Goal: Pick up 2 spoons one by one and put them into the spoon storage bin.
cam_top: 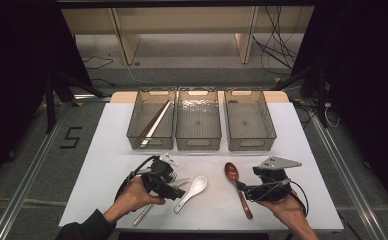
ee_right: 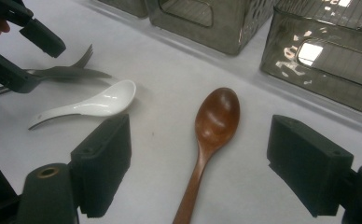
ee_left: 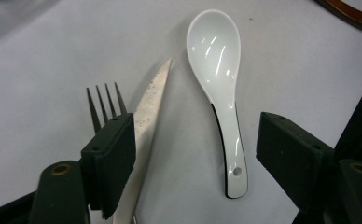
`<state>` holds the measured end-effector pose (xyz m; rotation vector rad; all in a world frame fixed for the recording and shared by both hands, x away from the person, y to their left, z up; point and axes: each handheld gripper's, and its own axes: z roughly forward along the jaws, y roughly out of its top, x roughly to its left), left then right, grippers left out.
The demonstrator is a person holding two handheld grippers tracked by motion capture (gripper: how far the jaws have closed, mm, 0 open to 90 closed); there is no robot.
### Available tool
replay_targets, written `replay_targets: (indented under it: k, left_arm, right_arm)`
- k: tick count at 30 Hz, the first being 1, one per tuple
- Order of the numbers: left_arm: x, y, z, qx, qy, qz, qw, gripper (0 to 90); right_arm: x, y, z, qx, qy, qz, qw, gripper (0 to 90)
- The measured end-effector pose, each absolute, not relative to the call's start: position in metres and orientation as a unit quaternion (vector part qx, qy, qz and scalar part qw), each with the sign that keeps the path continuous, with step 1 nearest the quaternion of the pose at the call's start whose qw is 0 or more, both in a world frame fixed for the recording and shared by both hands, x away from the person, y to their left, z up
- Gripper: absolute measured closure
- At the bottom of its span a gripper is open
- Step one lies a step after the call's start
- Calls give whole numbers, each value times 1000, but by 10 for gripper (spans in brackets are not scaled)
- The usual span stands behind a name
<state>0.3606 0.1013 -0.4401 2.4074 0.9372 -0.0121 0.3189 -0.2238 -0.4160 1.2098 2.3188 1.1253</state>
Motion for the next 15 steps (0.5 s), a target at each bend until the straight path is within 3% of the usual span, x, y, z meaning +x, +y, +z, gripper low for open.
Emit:
replay_targets:
  k: [15]
  left_arm:
    - [356, 73, -456, 919, 316, -31, 234, 453]
  right_arm:
    - [316, -220, -414, 413, 809, 391, 148, 230]
